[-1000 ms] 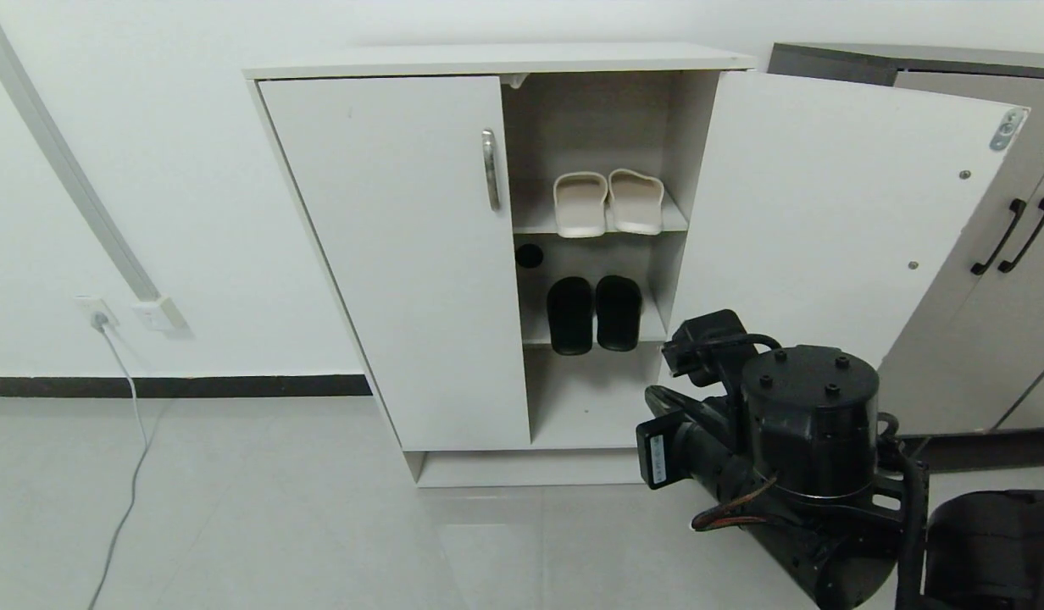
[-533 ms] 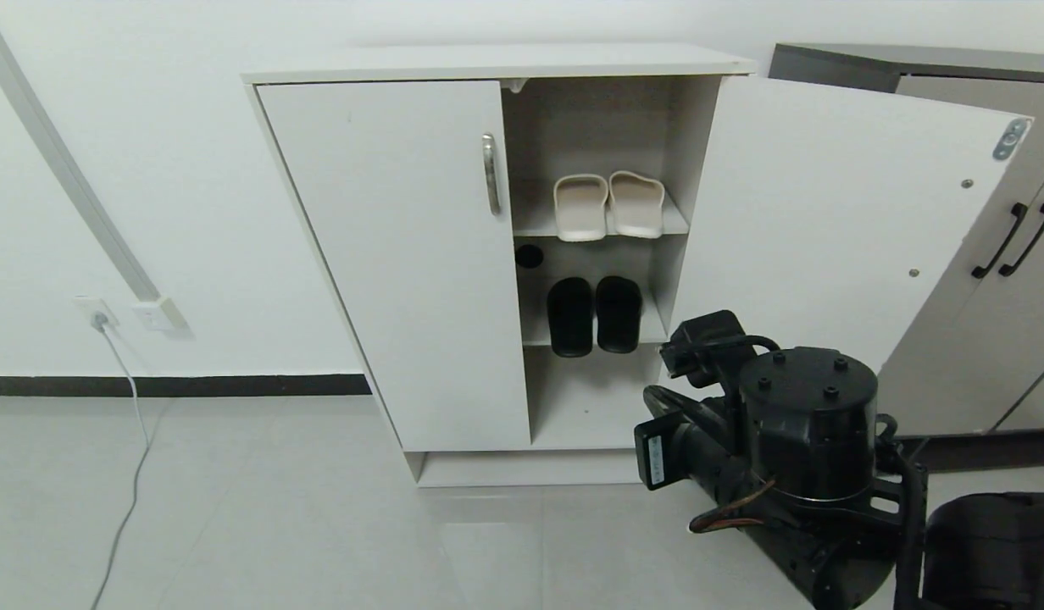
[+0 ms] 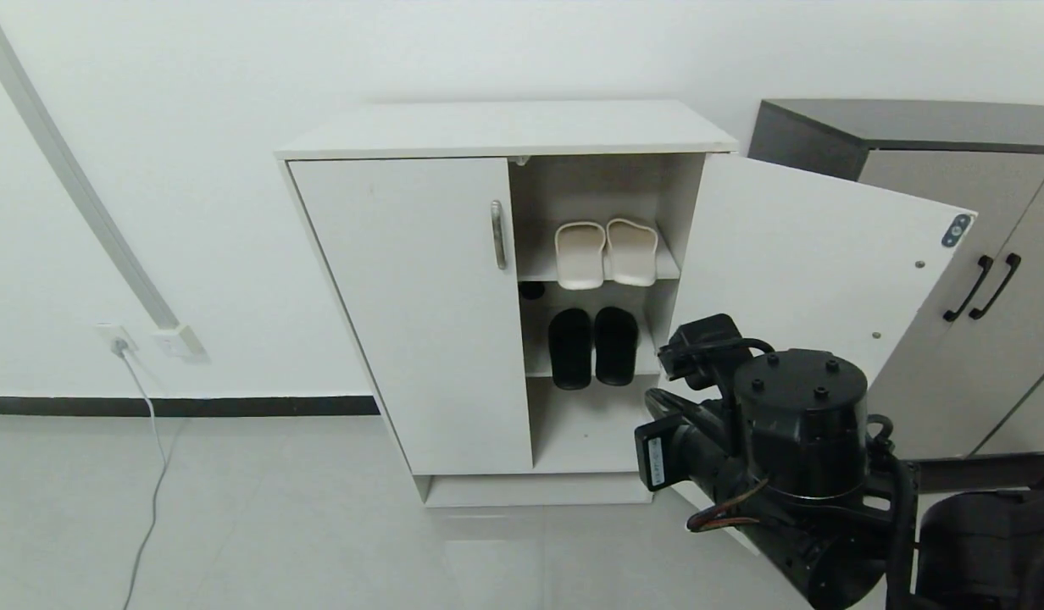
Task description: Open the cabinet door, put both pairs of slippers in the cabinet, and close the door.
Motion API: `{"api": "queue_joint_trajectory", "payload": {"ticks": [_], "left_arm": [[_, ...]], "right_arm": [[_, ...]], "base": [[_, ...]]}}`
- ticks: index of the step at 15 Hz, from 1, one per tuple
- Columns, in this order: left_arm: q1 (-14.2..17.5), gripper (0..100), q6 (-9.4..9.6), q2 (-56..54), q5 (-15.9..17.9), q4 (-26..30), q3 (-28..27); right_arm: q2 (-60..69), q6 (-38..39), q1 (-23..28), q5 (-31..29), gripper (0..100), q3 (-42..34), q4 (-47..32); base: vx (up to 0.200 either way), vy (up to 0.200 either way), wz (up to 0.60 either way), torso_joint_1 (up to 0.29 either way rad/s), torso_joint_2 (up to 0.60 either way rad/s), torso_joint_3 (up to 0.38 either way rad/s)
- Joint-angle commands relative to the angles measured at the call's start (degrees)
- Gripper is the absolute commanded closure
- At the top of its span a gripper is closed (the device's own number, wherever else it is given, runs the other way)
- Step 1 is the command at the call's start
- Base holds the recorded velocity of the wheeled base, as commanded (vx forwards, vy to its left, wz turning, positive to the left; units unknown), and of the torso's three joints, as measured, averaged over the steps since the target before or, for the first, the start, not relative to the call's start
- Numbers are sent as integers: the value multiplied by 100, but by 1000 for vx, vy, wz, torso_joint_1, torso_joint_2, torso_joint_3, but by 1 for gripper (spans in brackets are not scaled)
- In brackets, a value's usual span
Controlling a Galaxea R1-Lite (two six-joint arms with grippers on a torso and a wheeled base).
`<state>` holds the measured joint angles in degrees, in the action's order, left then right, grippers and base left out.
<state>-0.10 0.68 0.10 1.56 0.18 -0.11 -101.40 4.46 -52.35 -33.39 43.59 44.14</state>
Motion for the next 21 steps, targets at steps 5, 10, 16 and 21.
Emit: {"api": "queue_joint_trajectory", "payload": {"ticks": [5,10,16,21], "left_arm": [[1,100,2,-1,2,-1,2],[1,100,2,-1,2,-1,-7],[1,100,2,-1,2,-1,2],[1,100,2,-1,2,-1,-7]], "right_arm": [[-46,2,-4,-10,100,-9,-2],[-46,2,5,-1,100,-9,-2],[-55,2,5,-10,100,-9,-2],[-55,2,5,-10,100,-9,-2]], "base": [[0,0,0,138,-470,-337],[0,0,0,170,-495,-318],[0,0,0,213,-523,-313],[0,0,0,246,-571,-329]]}}
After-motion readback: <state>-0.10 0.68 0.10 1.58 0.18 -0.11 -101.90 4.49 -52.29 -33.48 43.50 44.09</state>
